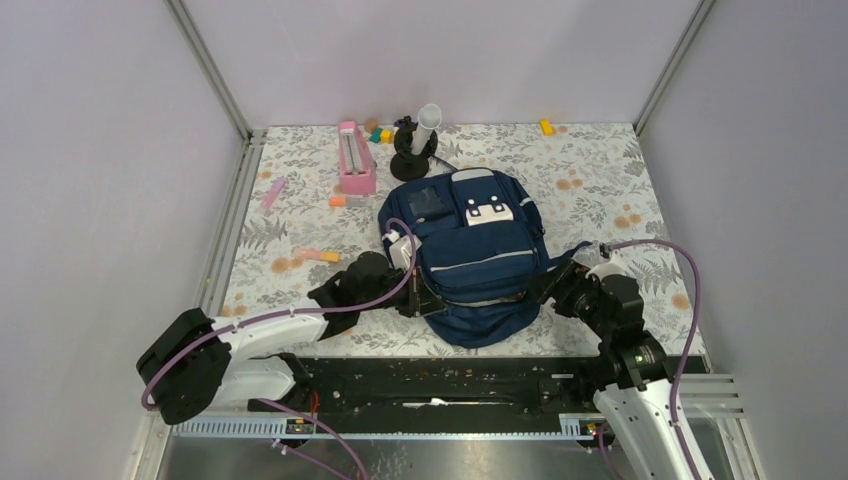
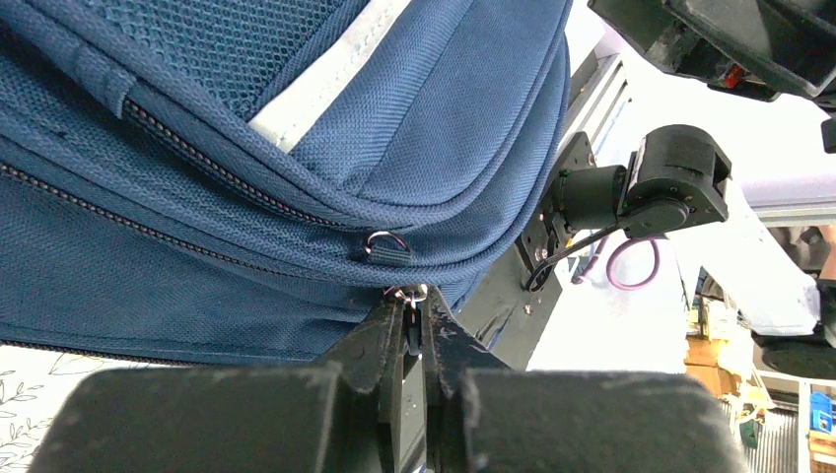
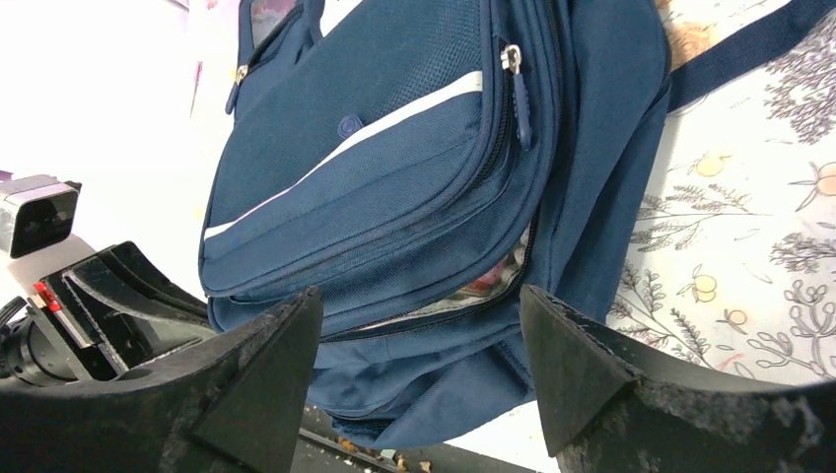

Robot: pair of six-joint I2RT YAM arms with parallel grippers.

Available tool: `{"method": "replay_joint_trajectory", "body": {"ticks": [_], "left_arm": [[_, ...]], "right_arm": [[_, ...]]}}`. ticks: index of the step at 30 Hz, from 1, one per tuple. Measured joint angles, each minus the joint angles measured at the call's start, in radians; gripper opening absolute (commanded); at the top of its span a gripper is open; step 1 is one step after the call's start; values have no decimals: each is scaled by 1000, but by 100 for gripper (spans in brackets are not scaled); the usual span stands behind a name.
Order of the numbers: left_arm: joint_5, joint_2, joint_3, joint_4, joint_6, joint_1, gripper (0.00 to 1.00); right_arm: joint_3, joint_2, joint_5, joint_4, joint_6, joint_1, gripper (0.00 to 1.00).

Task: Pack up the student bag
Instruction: Zip the student bag at the center of the board.

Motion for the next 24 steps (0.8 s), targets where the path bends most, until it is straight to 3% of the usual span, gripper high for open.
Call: {"method": "replay_joint_trajectory", "body": {"ticks": [7, 15, 16, 20, 21, 24], "left_arm": [[5, 13, -10, 4, 12, 0, 0], [3, 47, -24, 15, 16, 2, 0], [0, 49, -24, 15, 19, 3, 0], [-12, 63, -24, 15, 35, 9, 0], [-18, 67, -24, 12, 38, 10, 0], [-28, 69, -24, 7, 37, 7, 2]], "right_arm": [[-30, 143, -38, 87, 35, 0, 80], [-98, 332, -75, 286, 67, 0, 69], [-109, 369, -91, 322, 71, 0, 63], [-117, 462, -124, 418, 86, 2, 4], [-117, 467, -122, 431, 88, 2, 0], [-116, 454, -109, 454, 114, 9, 0]]}}
